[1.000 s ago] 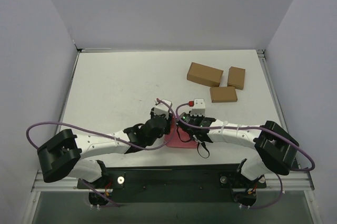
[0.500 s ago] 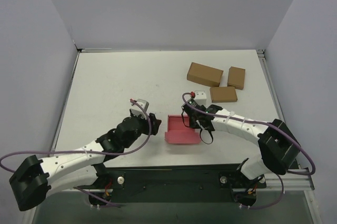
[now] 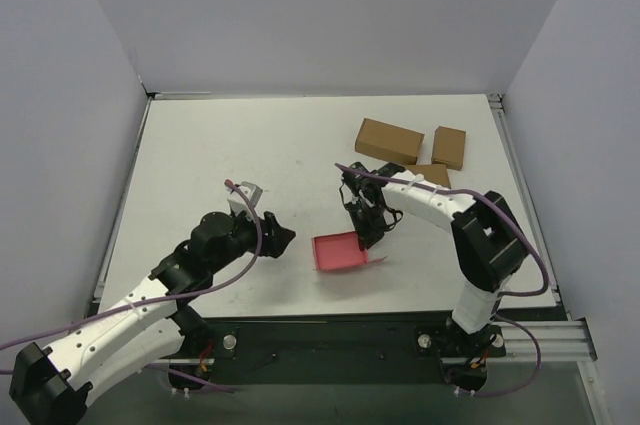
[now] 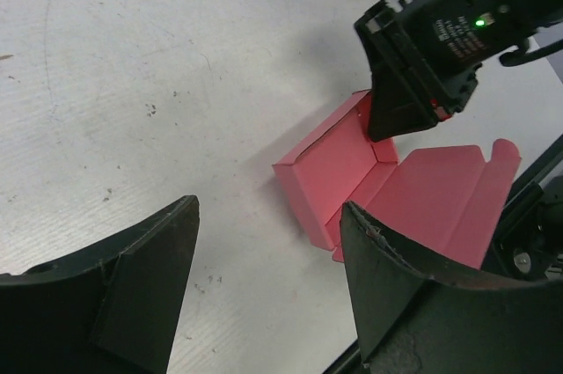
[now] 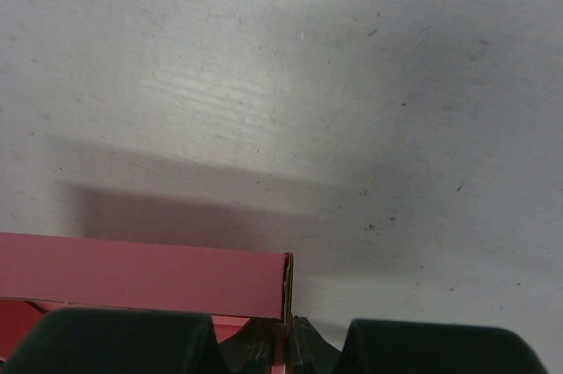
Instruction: Fold the paper box
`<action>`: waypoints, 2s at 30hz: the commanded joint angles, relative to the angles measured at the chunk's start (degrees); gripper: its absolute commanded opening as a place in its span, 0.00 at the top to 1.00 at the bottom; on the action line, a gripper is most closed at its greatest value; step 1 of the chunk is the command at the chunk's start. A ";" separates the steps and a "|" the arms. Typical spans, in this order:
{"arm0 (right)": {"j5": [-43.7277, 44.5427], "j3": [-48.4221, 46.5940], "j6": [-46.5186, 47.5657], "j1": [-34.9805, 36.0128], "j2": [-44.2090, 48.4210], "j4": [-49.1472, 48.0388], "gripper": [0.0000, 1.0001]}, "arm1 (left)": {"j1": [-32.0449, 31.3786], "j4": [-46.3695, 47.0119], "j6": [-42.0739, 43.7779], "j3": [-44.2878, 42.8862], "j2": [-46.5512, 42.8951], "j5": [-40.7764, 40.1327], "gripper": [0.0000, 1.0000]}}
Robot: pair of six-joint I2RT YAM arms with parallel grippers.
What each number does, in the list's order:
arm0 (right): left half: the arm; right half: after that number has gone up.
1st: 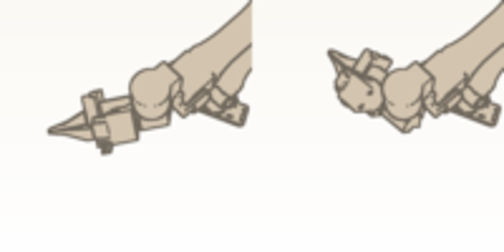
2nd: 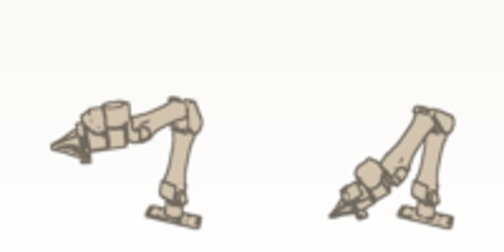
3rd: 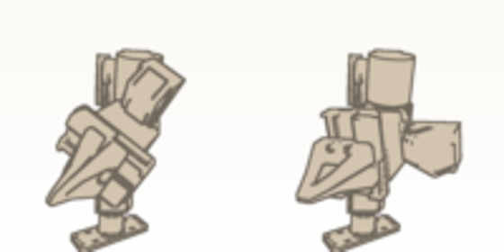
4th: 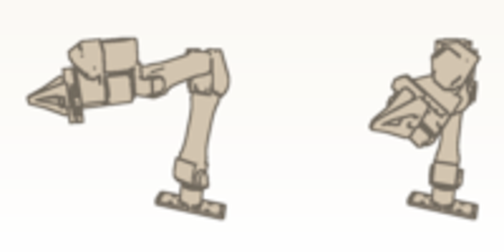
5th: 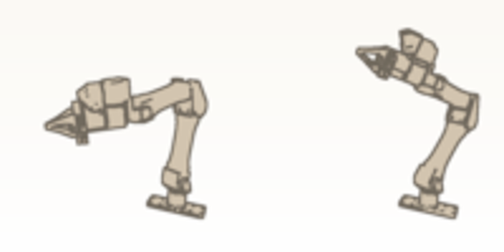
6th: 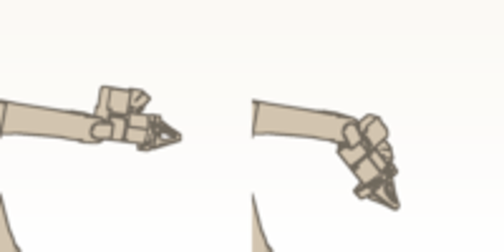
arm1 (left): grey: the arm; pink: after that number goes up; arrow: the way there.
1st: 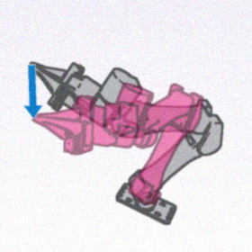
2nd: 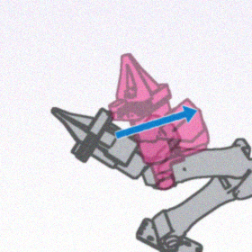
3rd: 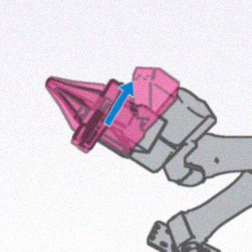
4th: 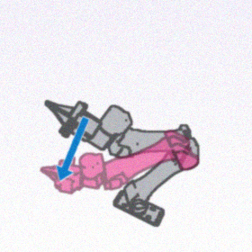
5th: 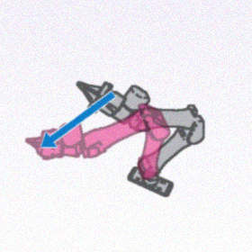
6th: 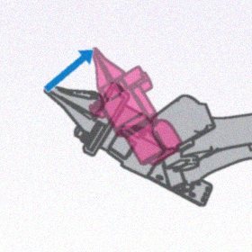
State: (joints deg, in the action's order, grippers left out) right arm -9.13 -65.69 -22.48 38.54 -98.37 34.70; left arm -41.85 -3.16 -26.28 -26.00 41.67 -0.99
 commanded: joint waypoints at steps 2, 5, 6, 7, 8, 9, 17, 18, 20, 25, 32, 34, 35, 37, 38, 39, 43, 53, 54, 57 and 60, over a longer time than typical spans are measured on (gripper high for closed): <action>-4.67 -7.06 5.34 -0.40 -5.51 13.18 0.99 | 1.50 -7.82 -1.31 -6.60 -0.71 7.06 0.25; -3.36 -10.59 5.34 -0.31 -8.68 15.30 0.94 | 2.03 -9.58 -1.32 -7.83 -0.10 9.16 0.25; -3.09 -12.60 5.43 -0.40 -9.47 15.75 0.90 | 2.20 -9.85 -1.05 -8.10 0.16 9.78 0.24; -2.83 -13.66 5.52 -0.31 -10.87 15.93 0.87 | 2.29 -10.37 -0.70 -8.36 0.60 10.48 0.23; -2.48 -14.46 5.43 -0.31 -11.23 16.36 0.76 | 2.64 -10.64 -0.09 -8.63 1.74 12.14 0.20; -1.95 -15.68 5.34 -0.40 -11.75 16.37 0.69 | 2.91 -11.51 0.26 -9.50 2.70 13.46 0.18; -1.42 -19.30 6.40 -1.36 -12.91 16.98 0.41 | 3.96 -13.20 1.76 -14.34 11.85 22.17 0.15; -1.16 -19.39 6.13 -1.63 -12.29 16.89 0.39 | 4.14 -12.32 1.76 -14.60 11.77 21.74 0.15; -0.72 -19.65 5.43 -3.38 -9.75 16.20 0.37 | 4.66 -11.96 2.20 -15.31 11.42 20.86 0.14; 0.25 -17.72 2.89 -9.44 1.65 13.12 0.35 | 10.02 -8.27 0.80 -14.26 12.55 20.07 0.15; 3.06 -1.48 -1.86 -13.50 22.50 6.79 0.34 | 10.73 -4.32 1.85 -13.90 21.94 16.02 0.19; 2.53 5.64 -3.88 -12.89 28.21 5.91 0.35 | 10.47 -1.77 1.85 -14.60 25.80 16.37 0.20; 2.79 8.18 -4.67 -12.27 29.88 5.73 0.36 | 10.38 -1.33 1.94 -15.13 27.22 16.11 0.20; 4.38 13.99 -7.83 -9.38 34.46 4.77 0.36 | 10.29 -0.36 2.11 -16.97 31.34 15.67 0.21; 4.81 15.66 -9.06 -7.89 36.99 4.33 0.36 | 9.77 1.12 1.94 -17.68 32.58 15.32 0.21; 5.43 18.64 -11.94 -4.04 37.98 2.76 0.36 | 9.59 2.18 1.68 -18.03 33.82 14.80 0.21; 5.87 25.16 -19.87 5.38 40.36 -4.71 0.37 | 7.92 5.53 2.11 -21.89 42.59 10.41 0.21; 8.51 30.19 -25.08 11.82 30.81 -25.20 0.38 | 3.97 8.07 3.18 -24.11 55.98 9.25 0.22; 8.95 29.57 -24.29 11.64 29.39 -25.81 0.39 | 3.44 8.60 2.73 -22.79 54.15 9.69 0.23; 11.32 26.15 -20.86 9.01 24.11 -26.43 0.41 | 2.56 10.18 0.19 -16.03 47.84 9.96 0.23; 9.57 23.25 -17.70 3.92 20.77 -30.19 0.42 | 0.28 10.81 -3.06 -9.96 40.11 9.70 0.23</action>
State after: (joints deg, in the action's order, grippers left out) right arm -1.65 -37.60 -44.58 47.55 -74.78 10.57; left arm -39.11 5.26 -25.17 -42.02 91.42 7.92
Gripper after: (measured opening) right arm 0.584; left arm 0.771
